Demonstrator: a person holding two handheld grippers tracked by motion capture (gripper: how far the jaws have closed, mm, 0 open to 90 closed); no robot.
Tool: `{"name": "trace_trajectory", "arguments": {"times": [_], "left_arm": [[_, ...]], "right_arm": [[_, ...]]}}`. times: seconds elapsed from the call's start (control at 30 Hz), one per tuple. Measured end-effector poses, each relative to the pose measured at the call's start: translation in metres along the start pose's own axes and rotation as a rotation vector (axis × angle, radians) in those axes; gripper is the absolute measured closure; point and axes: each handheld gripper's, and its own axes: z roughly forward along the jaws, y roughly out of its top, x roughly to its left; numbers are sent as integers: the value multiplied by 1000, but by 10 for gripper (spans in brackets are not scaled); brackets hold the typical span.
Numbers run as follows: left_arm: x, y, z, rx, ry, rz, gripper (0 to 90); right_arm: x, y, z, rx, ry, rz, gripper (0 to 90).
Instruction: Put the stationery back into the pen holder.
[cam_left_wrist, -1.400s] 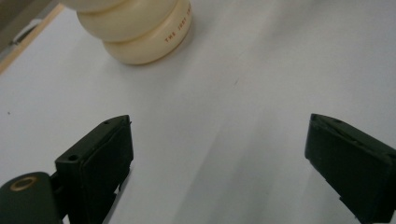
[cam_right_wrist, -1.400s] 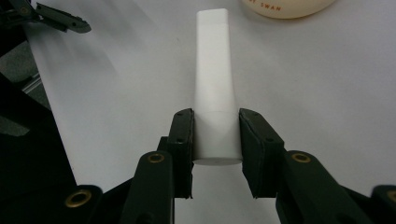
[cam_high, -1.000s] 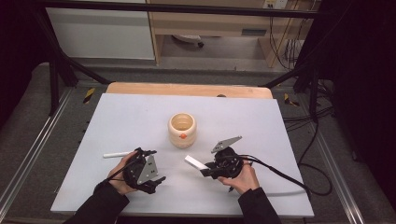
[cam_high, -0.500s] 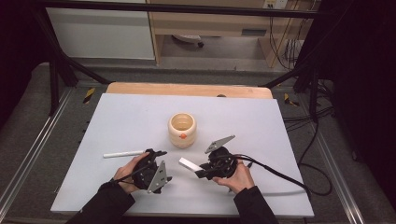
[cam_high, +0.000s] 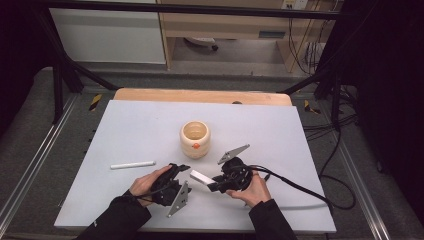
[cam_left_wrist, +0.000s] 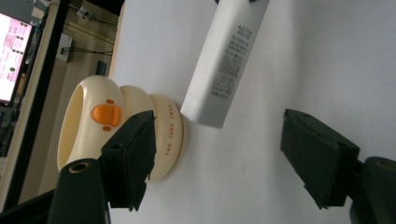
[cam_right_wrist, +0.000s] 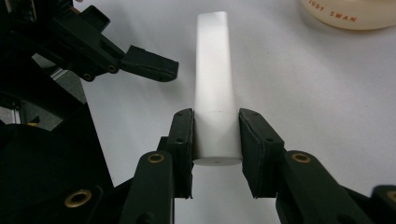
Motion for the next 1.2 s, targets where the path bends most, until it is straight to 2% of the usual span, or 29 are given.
{"name": "trace_trajectory", "arguments": {"times": [0.33,0.37,0.5,0.73,0.9,1.0,1.2], "left_arm": [[-5,10,6,2,29,101,383],[-7,11,7,-5,30,100,393],[-10,14,7,0,48,150,465],[-13,17,10,3,63,185,556],[-15,20,12,8,72,206,595],[-16,23,13,18,78,235,620],[-18,27,14,14,89,255,658]], "right_arm": [[5,10,5,22,0,-2,671],[6,11,5,25,4,0,672],[7,14,7,30,4,0,671],[11,15,8,32,11,-5,671],[11,15,9,36,6,-4,671],[11,14,10,36,11,-4,672],[11,14,10,42,15,-4,671]]}}
